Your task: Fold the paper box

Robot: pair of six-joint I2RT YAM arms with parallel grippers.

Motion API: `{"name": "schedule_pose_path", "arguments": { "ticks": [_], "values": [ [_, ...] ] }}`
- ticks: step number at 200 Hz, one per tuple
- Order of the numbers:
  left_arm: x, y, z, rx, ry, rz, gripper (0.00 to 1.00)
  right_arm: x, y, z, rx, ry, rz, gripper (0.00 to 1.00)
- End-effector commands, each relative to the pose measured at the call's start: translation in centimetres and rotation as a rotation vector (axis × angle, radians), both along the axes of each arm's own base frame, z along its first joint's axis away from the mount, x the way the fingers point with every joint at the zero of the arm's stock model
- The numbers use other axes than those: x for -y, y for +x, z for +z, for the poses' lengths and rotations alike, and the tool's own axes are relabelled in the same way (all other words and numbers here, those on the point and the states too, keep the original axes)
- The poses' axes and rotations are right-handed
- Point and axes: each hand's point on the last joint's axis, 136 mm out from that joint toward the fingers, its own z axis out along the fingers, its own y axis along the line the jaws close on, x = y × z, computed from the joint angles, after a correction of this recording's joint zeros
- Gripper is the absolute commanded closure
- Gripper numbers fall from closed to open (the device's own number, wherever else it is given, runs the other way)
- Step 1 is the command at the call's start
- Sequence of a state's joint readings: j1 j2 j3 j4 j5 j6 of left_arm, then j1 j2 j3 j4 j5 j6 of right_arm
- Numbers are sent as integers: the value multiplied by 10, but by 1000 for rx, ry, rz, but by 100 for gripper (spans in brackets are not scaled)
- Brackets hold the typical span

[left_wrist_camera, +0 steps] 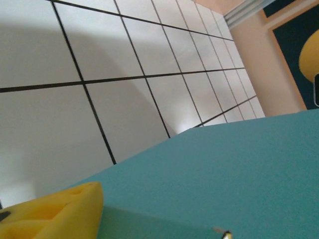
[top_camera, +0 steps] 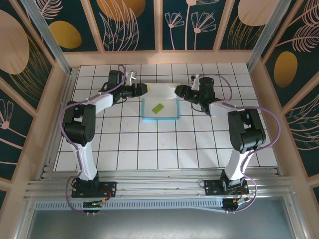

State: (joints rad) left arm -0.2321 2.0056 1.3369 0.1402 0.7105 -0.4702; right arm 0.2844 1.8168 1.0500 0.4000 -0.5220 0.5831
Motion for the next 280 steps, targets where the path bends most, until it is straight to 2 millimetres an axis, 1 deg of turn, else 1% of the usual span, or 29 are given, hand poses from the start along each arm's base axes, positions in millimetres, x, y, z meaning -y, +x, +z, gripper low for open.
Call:
{"name": "schedule_pose_path", "arguments": {
  "ticks": [1,22,44,92,133,182,238,280],
  "values": [
    [-8,0,10,-14,43,70,34,-2,-1,5,25,1,-14,47],
    [-14,-1,1,-66,83,110,31,-2,0,4,22,3,-21,47],
    [-17,-5,-3,-96,89,136,29,-2,0,3,20,8,-23,47],
    [-13,-8,3,-109,56,128,28,-5,-4,-1,6,12,-18,49],
    [-5,-10,5,-126,26,119,30,-8,-7,-4,-7,17,-24,50],
    [0,-17,-4,-150,11,111,34,-12,-10,-9,-20,23,-13,50],
    [3,-21,-2,-154,-10,100,36,-15,-12,-11,-28,26,-7,51],
    [2,-24,-10,-169,-3,104,37,-15,-18,-18,-41,18,-6,51]
  ]
}}
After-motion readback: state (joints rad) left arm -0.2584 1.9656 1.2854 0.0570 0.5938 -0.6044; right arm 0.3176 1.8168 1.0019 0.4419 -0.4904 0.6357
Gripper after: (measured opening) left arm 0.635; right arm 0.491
